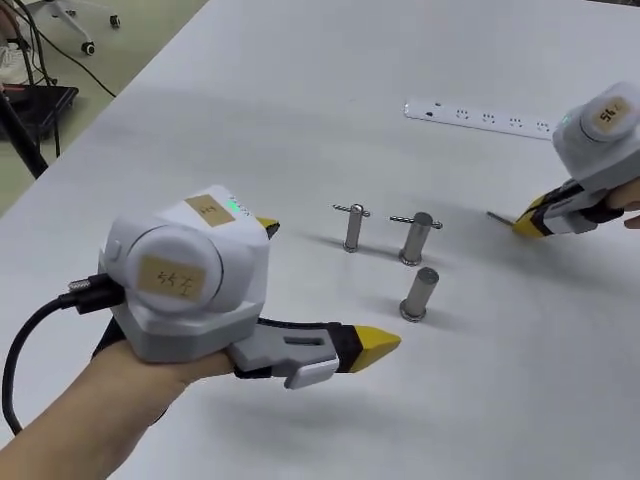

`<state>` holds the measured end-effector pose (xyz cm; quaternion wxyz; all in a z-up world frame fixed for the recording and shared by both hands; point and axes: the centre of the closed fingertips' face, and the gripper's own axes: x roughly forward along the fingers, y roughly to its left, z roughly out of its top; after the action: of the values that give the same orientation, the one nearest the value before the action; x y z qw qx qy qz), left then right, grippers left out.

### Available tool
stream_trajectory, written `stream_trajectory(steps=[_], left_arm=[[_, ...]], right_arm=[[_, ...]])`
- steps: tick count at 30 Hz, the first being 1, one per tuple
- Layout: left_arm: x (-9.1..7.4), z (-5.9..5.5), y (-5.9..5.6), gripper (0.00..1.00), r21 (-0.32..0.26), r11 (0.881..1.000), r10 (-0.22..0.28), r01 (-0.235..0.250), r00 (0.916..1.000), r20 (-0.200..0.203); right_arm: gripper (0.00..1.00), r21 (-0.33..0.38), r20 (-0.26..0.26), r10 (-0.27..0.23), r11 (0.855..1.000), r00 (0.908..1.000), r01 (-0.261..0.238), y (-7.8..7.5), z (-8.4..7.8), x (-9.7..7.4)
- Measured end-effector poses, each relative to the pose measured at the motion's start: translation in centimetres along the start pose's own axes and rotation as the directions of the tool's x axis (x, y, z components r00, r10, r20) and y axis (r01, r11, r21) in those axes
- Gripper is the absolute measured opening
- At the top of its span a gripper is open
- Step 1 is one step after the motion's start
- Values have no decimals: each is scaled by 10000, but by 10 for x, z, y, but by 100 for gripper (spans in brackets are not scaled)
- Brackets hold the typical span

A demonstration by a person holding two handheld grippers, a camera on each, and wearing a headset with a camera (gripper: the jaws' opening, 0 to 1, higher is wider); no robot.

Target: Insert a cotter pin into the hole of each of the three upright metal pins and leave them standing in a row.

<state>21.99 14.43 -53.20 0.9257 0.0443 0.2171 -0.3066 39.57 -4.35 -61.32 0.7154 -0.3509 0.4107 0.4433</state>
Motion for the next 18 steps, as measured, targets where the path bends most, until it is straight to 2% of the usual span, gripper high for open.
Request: stream_trajectory(steps=[4,7,12,18], left_arm=[[0,0,1,93,-13,10000,29,-29,10000,-26],[0,0,1,92,-30,10000,36,-36,10000,-17],[-1,1,2,90,-49,10000,25,-25,10000,-1],[0,1,-1,89,-44,10000,-83,83,10000,16]], right_arm=[[0,-376,-95,-140,9992,9999,136,4,1,-2],[0,-490,-70,-227,9985,9997,223,2,-1,-2],[0,-529,192,-445,9976,9988,454,-1,1,-6],[0,-467,501,-739,9960,9960,763,5,1,-15]])
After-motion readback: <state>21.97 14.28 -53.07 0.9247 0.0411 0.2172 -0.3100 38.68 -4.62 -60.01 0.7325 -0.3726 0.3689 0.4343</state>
